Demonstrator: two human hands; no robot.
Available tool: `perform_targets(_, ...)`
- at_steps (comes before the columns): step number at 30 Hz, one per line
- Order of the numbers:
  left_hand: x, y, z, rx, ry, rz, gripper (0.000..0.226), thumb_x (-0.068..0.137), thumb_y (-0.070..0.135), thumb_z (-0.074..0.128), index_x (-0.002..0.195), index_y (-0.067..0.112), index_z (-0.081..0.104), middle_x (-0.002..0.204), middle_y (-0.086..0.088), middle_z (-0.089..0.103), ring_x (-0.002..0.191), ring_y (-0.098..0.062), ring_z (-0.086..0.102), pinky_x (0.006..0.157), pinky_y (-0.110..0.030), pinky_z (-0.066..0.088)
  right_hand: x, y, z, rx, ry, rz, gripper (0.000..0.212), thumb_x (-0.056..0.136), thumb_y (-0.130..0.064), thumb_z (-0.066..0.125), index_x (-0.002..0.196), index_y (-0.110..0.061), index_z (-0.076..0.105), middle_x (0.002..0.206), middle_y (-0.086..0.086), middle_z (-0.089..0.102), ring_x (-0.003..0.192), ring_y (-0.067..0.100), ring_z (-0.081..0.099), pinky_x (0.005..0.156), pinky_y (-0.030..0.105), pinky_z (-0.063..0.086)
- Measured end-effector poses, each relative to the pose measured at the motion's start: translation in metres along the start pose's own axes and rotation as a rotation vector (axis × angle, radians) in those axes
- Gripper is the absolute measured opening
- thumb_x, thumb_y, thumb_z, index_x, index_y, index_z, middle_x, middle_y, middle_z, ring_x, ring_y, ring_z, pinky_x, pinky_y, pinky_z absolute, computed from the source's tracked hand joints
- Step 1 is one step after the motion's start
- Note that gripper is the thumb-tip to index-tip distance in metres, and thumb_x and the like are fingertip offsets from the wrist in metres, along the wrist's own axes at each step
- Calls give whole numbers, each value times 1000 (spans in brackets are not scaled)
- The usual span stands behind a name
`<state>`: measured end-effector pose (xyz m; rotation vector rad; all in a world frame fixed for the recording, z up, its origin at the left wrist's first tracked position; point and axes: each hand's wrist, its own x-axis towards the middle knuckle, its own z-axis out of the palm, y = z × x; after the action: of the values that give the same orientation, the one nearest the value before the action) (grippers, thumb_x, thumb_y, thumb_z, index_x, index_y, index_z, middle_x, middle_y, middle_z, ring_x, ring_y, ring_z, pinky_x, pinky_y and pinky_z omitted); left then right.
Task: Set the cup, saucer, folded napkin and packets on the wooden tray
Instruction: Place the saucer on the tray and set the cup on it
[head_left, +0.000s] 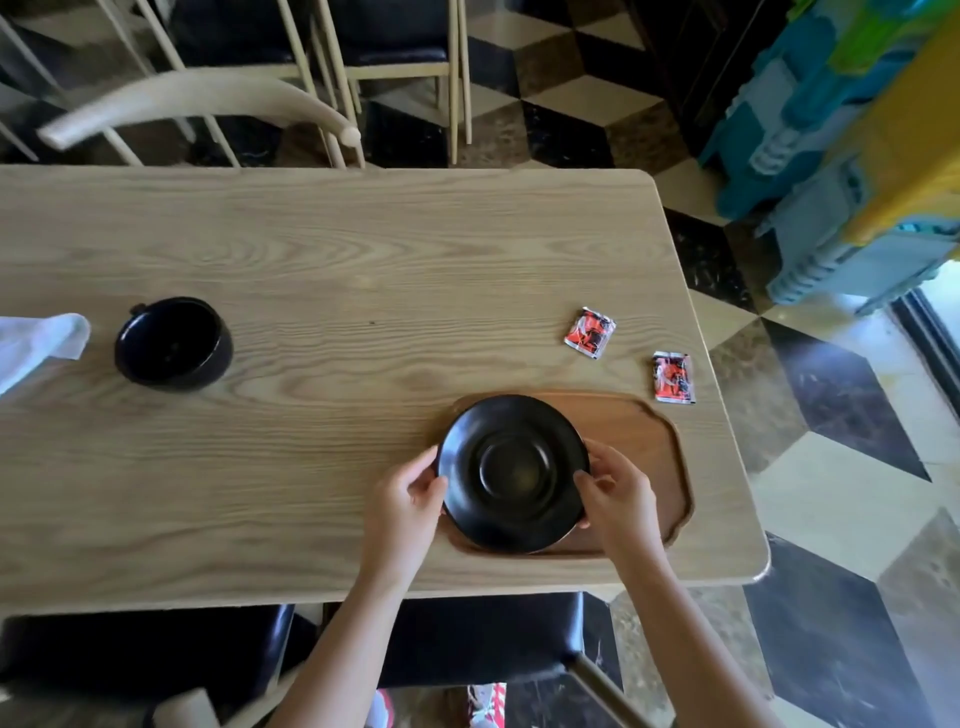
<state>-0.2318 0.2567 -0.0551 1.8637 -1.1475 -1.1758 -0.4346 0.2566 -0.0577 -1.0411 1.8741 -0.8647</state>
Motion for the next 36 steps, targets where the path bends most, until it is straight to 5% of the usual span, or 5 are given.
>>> perform_targets(6,-4,2,4,93,44,13,35,81,5,62,115,11,63,86,6,67,80,-11,63,71,-12,42,-4,10,-4,36,-16,-5,37,82,-2,59,111,-25,58,84,-5,65,78,17,65,54,33,58)
perform_targets(10,-5,3,4,83,118,5,24,81,6,64,104,13,65,77,20,59,73,2,57,65,-9,39,-4,14,-4,79,-41,-6,32,81,0,57,103,-24,60,93,-1,69,86,21,66,55,32,58)
perform_targets(14,0,-2,3,63,151,10,21,80,5,63,100,12,67,81,13,65,80,-9,63,77,-25,48,-5,10,0,96,-67,-22,31,83,2,55,105,-18,61,93,0,69,86,20,66,50,21,54)
perform_targets(23,10,-14,0,-93,115,-85,22,80,9,66,100,18,69,85,8,70,83,-17,68,84,-47,54,-7,6,5,134,-53,-46,34,84,3,55,101,-25,61,92,-2,70,85,15,66,52,18,53)
perform_targets(36,12,-22,2,-82,132,-51,22,82,9,64,103,16,67,89,5,70,86,-13,66,88,-44,53,-6,10,6,131,-53,-70,32,85,3,54,105,-22,61,93,-3,70,77,2,65,56,20,55)
